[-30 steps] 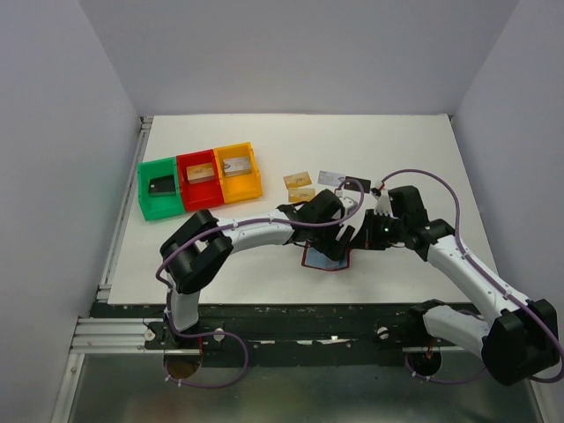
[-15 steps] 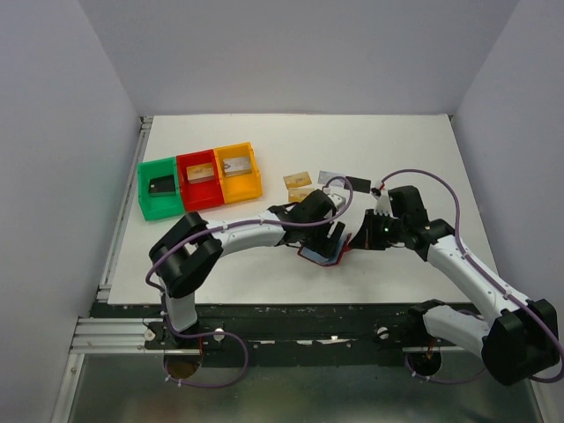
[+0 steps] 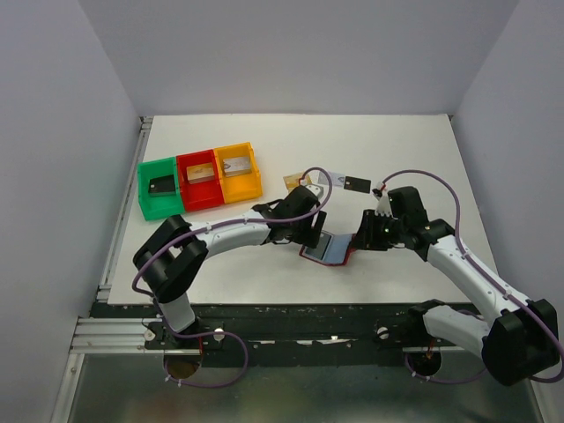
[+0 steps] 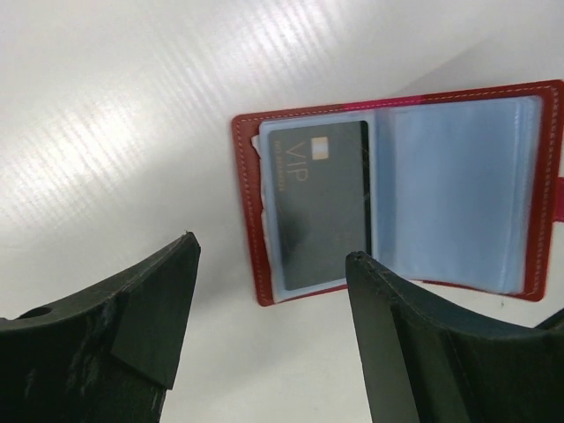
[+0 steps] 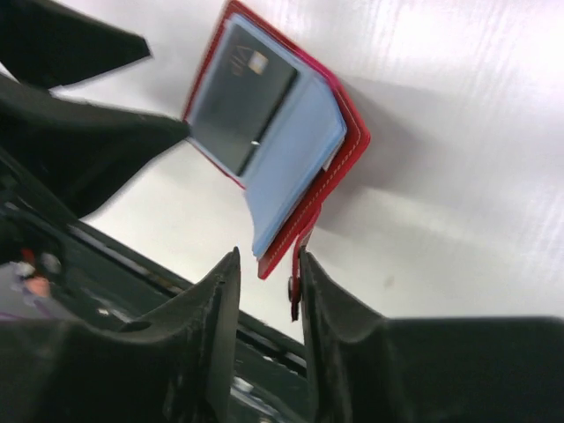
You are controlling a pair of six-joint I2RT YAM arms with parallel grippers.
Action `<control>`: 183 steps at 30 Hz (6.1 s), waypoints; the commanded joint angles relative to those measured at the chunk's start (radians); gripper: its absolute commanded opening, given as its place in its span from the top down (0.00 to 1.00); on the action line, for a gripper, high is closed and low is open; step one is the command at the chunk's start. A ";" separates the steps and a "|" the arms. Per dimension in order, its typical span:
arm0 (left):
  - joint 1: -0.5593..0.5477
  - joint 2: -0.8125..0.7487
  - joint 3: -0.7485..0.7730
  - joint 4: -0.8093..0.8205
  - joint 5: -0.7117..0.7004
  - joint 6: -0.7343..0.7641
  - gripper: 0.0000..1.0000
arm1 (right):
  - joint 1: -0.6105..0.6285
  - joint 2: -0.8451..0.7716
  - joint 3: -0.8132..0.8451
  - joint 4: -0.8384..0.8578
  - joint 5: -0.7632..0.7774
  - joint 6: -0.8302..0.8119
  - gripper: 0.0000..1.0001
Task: Take the credit cards out of the card holder
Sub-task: Remove the credit card from the card holder.
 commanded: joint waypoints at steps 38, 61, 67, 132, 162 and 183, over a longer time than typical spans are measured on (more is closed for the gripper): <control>0.136 0.109 -0.081 0.349 0.363 -0.115 1.00 | 0.004 0.472 -0.120 0.696 -0.233 0.321 0.64; 0.119 0.132 -0.100 0.285 0.263 -0.134 1.00 | 0.008 0.493 -0.146 0.658 -0.190 0.321 0.56; 0.116 0.129 -0.106 0.271 0.234 -0.139 1.00 | 0.010 0.471 -0.156 0.644 -0.181 0.322 0.54; 0.081 -0.005 -0.180 0.207 0.166 -0.093 0.93 | 0.019 0.626 -0.010 0.534 -0.402 0.087 1.00; 0.076 0.087 -0.209 0.253 0.211 -0.135 1.00 | 0.027 0.689 -0.134 0.979 -0.509 0.412 0.69; 0.069 0.121 -0.198 0.228 0.194 -0.160 1.00 | 0.027 0.549 -0.127 0.756 -0.459 0.330 0.69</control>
